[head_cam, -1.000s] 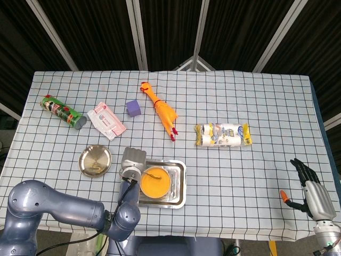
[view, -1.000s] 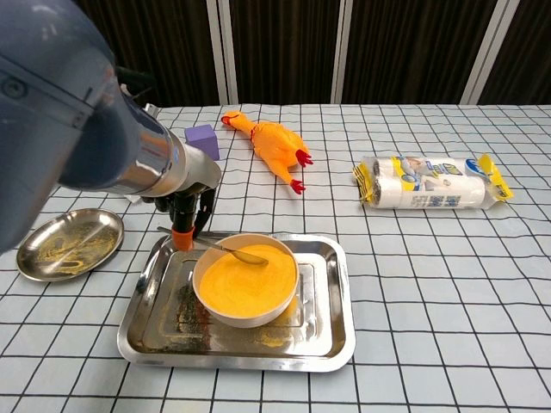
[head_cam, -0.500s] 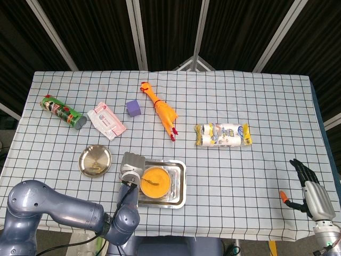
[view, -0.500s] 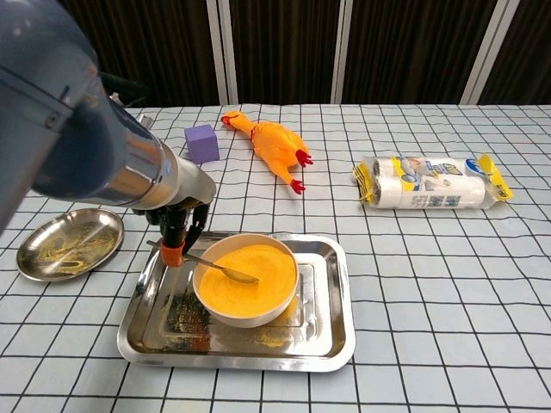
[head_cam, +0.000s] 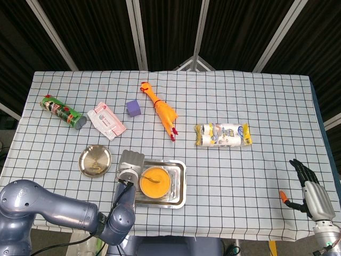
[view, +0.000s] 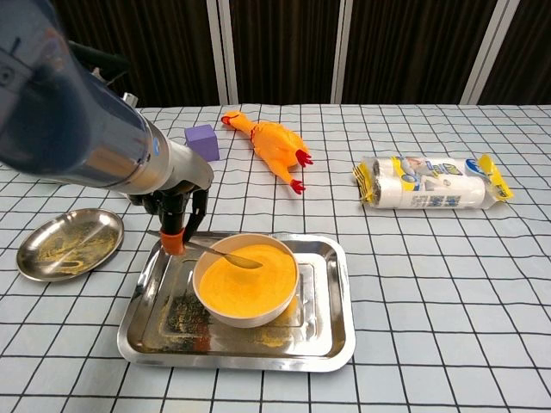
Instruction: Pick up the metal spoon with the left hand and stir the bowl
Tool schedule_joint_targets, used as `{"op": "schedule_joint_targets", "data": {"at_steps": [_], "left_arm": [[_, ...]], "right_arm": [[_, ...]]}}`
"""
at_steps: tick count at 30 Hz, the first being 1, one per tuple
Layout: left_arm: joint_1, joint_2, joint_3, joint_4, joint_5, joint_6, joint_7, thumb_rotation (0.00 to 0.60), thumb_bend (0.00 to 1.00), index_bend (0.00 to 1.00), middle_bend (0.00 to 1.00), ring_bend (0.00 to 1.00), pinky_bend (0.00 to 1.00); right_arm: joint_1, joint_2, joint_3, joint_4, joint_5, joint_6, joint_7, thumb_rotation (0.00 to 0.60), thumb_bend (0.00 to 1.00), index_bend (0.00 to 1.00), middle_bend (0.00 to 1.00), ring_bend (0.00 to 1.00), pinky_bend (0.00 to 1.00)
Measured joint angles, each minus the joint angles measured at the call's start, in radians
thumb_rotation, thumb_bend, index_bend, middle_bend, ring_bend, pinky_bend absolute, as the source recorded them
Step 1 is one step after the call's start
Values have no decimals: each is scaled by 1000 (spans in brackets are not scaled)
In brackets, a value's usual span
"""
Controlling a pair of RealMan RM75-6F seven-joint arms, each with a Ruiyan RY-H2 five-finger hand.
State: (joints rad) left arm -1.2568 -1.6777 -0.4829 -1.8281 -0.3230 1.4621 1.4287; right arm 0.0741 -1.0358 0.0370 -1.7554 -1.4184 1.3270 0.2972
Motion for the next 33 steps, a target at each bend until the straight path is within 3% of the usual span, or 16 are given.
{"op": "schedule_joint_targets", "data": {"at_steps": [12,25,33], "left_arm": [[-22,21,-21,-8,-132,13,79,600,878,780,1000,934,946],[-24,-17,-12,75,-152,-10,87,600,878,779,1000,934,947],[-28,-47,-25,109,-107,-13,49,600,878,779,1000,934,947]], "right_arm": [[1,4,-1,-8,3,-7,10,600,405,0,0,0,0],[2,5,0,-10,7,-11,16,600,404,0,0,0,0],[3,7,0,-9,5,-13,24,600,404,0,0,0,0]]}}
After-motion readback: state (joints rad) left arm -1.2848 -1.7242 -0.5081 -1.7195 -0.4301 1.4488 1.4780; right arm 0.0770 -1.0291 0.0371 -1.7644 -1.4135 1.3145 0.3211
